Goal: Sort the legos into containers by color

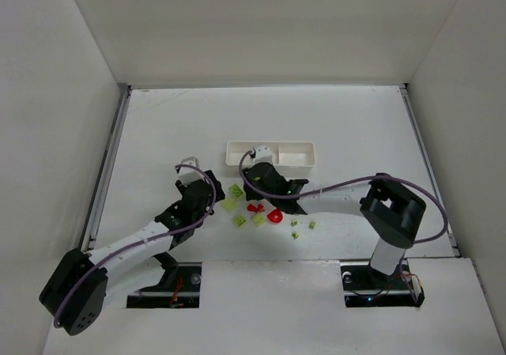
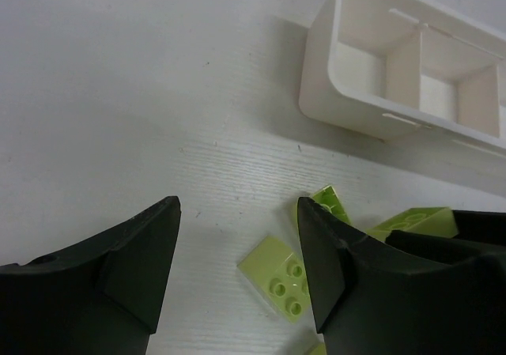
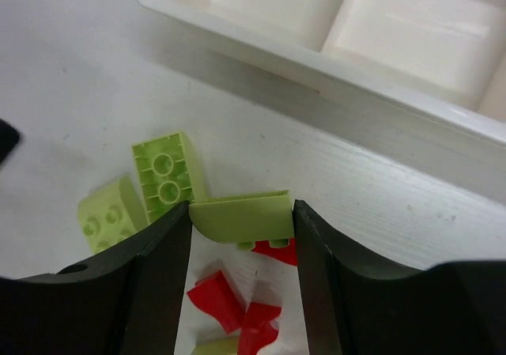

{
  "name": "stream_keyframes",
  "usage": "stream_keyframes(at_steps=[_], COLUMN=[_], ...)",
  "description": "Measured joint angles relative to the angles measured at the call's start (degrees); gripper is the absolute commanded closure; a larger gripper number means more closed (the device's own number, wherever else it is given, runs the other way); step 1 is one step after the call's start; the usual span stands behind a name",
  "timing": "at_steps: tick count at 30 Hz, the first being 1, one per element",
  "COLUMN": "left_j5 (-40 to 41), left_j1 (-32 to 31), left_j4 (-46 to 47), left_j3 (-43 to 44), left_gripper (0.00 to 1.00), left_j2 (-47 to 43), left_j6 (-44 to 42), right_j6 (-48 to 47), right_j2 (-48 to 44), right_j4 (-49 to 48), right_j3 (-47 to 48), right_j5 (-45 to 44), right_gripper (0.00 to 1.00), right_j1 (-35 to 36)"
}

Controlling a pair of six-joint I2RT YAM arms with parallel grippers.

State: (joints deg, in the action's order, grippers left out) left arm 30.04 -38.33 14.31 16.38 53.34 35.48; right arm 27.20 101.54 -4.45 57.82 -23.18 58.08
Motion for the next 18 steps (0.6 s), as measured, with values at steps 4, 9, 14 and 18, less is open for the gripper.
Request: stream_keyframes(at_steps=[4, 9, 14, 18], left_j5=[-0.02, -0.09, -0.09, -0.09], left_j1=[-1.97, -3.39, -5.38, -7.26], left_j4=[0.02, 0.52, 1.11, 1.36], left_j3=[0.81, 1.03, 1.77, 3.85], left_gripper=[0.42, 0.42, 0.42, 0.42], left_j2=[1.57, 1.79, 4.11, 8.15], left_j6=[-0.02, -0.04, -0.13, -0.66], right_j6=[0.0, -0.39, -1.51, -2.29], right_j2=[-6.14, -11.69, -16.46, -19.02], right_j4=[-0.37, -0.76, -0.68, -0.72], right_j3=[-1.29, -3.26, -5.31, -5.95], right_j5=[-0.42, -0.61, -0.79, -1.09], right_gripper=[0.59, 0.59, 0.59, 0.59], right_j1=[0.0, -0.7, -6.25, -13.92])
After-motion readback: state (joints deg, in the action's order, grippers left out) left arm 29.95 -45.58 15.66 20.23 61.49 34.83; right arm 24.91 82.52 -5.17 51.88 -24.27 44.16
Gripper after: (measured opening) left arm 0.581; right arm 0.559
